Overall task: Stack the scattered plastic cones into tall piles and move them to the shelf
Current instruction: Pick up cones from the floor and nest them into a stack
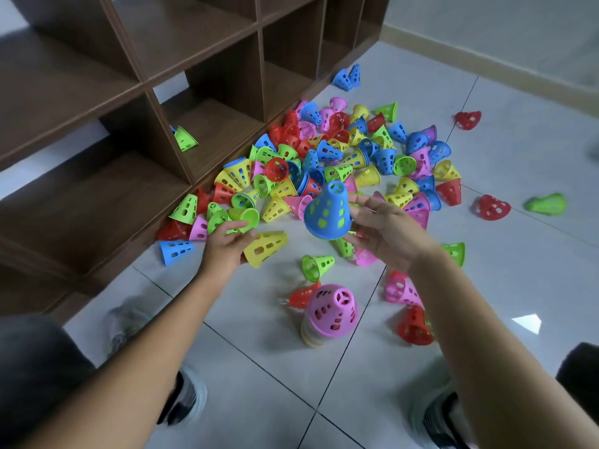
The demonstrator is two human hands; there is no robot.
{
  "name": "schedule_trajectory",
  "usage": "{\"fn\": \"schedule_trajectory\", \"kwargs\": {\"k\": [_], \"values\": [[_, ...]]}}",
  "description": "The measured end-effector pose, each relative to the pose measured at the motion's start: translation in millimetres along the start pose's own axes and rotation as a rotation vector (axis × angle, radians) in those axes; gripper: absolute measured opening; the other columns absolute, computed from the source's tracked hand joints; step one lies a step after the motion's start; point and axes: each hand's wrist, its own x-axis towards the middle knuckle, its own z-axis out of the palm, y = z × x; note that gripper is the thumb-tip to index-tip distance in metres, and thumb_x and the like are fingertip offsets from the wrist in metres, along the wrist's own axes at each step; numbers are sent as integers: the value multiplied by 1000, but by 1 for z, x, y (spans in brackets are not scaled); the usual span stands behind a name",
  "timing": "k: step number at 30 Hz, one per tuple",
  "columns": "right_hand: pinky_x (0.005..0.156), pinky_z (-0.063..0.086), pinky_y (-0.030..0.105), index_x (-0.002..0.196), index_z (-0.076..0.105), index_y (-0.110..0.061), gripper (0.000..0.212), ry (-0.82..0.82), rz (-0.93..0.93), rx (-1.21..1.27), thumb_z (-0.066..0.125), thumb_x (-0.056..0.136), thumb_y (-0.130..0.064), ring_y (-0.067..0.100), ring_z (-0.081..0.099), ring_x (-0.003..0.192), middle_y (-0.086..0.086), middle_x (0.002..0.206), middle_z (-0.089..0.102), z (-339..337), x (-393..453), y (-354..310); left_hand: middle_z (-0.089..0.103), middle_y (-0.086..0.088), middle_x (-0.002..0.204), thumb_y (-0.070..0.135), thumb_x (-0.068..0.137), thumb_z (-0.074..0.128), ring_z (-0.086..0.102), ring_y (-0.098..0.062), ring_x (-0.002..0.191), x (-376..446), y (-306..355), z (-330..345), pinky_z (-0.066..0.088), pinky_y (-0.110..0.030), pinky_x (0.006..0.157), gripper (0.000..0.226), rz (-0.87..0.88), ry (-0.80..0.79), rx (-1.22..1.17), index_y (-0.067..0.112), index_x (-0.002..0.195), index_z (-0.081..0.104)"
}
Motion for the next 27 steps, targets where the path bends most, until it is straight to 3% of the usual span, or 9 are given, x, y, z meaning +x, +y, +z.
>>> {"fn": "schedule_trajectory", "kwargs": {"k": [4,7,10,12,17,19,22,25,27], "values": [[75,61,30,117,67,-10,28,-155,12,-54,57,91,-8,18,72,92,6,106,73,4,-26,-13,71,-13,110,10,93,66,70,-24,84,-15,25,11,60,-38,77,42,-78,-118,-183,3,131,52],[78,62,34,116,70,-9,31,-228,59,-147,65,85,-11,22,71,99,11,112,71,-1,-40,-17,68,-14,123,11,89,65,72,-22,93,-23,42,15,61,-36,78,51,-78,-246,-211,-2,136,49],[74,61,32,125,63,-1,64,-276,140,-209,86,70,-23,22,72,96,13,113,70,-8,-50,-18,64,-15,132,13,82,67,70,-24,103,-33,60,23,59,-30,76,59,-45,-348,-164,-3,137,51],[76,61,33,125,64,-2,72,-302,168,-247,91,65,-28,23,71,94,16,113,67,-12,-55,-18,68,-12,127,13,80,66,72,-21,99,-42,73,28,59,-29,76,56,-26,-406,-163,-2,133,55],[81,61,34,123,66,-6,40,-304,197,-340,75,85,-17,23,69,95,24,121,60,-11,-62,-14,75,-5,106,25,67,78,73,-16,90,-61,98,32,59,-26,74,45,-27,-596,-166,11,110,73],[83,60,35,124,65,-4,35,-298,219,-379,64,90,-10,23,69,101,18,121,66,-9,-63,-12,73,-9,110,28,67,86,73,-17,93,-64,102,31,59,-27,78,50,-31,-678,-153,12,112,75],[82,60,33,113,71,-9,25,-271,246,-440,62,90,-5,21,69,99,11,112,70,-7,-64,-8,70,-11,113,35,65,91,71,-18,94,-71,105,33,59,-29,80,64,-55,-768,-90,10,119,71],[78,61,31,109,70,-6,24,-210,252,-437,62,89,2,20,69,92,11,105,71,-9,-61,-2,72,-9,107,29,69,86,71,-17,91,-79,105,37,59,-30,78,47,-94,-816,-31,15,112,74],[85,60,34,112,68,-1,26,-186,256,-429,61,88,7,23,68,95,15,107,69,-11,-59,0,71,-11,108,16,77,82,71,-18,92,-81,100,39,60,-31,80,36,-113,-821,14,15,112,74]]}}
